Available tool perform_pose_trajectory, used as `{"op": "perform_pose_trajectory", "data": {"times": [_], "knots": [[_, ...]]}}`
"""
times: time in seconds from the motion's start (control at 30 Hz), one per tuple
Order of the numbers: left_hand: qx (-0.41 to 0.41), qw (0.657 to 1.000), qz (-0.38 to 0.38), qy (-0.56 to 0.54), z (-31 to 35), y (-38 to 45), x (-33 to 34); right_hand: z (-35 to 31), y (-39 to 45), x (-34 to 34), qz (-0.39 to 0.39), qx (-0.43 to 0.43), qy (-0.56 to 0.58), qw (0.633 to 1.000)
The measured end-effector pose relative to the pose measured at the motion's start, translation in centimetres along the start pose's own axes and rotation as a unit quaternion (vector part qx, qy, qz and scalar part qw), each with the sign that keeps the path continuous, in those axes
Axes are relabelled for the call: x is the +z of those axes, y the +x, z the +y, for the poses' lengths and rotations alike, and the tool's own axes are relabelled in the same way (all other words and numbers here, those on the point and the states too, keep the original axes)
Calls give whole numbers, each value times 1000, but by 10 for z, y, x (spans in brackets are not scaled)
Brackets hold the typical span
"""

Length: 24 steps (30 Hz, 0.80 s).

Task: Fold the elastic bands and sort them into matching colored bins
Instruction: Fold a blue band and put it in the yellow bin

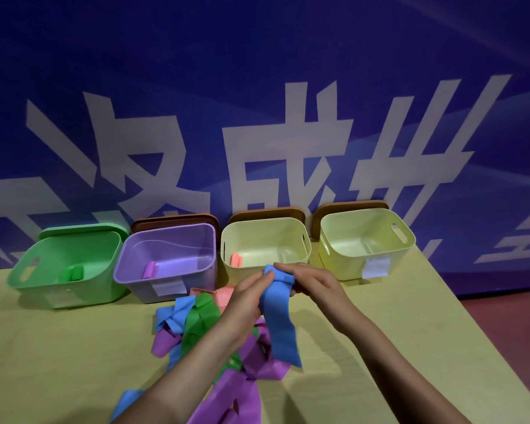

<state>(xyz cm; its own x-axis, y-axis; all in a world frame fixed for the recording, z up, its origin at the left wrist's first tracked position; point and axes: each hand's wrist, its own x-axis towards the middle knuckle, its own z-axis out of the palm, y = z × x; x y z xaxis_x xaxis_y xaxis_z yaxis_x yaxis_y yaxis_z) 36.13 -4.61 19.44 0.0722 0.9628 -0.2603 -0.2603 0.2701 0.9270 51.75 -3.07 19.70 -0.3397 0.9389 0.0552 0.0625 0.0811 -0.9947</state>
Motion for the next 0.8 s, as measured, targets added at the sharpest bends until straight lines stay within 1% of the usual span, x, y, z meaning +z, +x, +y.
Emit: {"op": "perform_pose_trajectory", "data": {"times": [0.1,0.17,0.23,0.4,0.5,0.6,0.67,0.73,0.8], "knots": [[43,995,0,88,3,-2,2,-4,4,7,42,47,25,998],[76,986,2,151,6,-2,4,-6,5,11,40,41,19,998],[95,977,8,189,6,-2,4,-6,4,13,46,19,32,998],[125,969,25,211,11,-5,7,-8,8,19,98,-3,43,994],[126,975,22,182,11,-4,6,-8,10,23,124,-22,51,991],[130,979,21,158,14,-6,5,-8,9,28,125,-37,70,989],[144,975,52,163,13,-5,4,-6,9,33,123,-27,69,990],[150,970,82,174,10,-2,2,-3,10,38,139,-43,28,989],[142,973,103,150,7,-1,2,0,11,41,160,-105,-83,978]]}}
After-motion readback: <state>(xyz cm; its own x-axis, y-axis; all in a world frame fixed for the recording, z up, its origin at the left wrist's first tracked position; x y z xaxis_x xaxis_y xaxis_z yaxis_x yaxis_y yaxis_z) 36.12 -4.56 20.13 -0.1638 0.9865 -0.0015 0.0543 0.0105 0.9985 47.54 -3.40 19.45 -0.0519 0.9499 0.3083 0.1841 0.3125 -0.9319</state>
